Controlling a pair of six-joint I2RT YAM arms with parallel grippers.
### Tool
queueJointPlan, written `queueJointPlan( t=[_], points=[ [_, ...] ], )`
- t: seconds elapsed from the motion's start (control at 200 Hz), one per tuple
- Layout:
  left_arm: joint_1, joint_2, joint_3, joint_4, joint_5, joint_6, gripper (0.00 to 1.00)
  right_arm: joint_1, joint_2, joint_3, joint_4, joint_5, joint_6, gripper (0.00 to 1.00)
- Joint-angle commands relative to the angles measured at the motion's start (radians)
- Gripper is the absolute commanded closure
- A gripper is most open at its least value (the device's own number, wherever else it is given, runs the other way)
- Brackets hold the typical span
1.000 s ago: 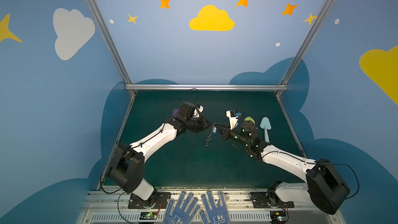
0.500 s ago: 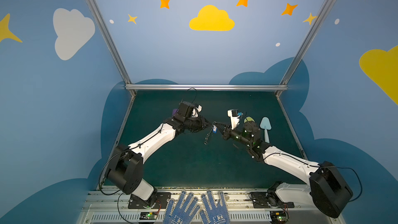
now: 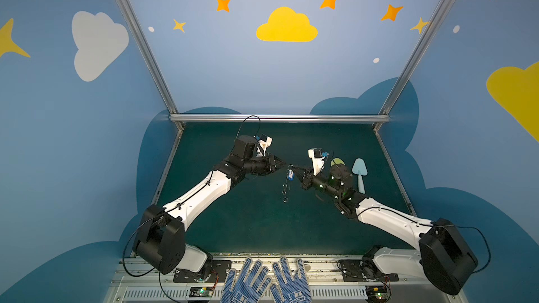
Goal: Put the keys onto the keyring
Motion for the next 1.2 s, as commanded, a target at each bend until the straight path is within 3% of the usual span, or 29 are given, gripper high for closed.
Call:
queueJointPlan(
  t=[0.0, 1.056, 1.197],
  points=[
    [-0.01, -0.007, -0.001, 0.039, 0.048, 0.04, 0.78, -0.002, -0.007, 0.006, 0.055, -0.019, 0.007, 1.0],
    [-0.025, 0.019, 0.007, 0.008, 0.016, 0.063, 0.78, -0.026, 0.016, 0.013, 0.108, -0.131, 0.094, 1.0],
    [-0.026, 0.013, 0.007, -0.001, -0.008, 0.067, 0.75, -0.03, 0.014, 0.012, 0.134, -0.133, 0.098, 1.0]
  ],
)
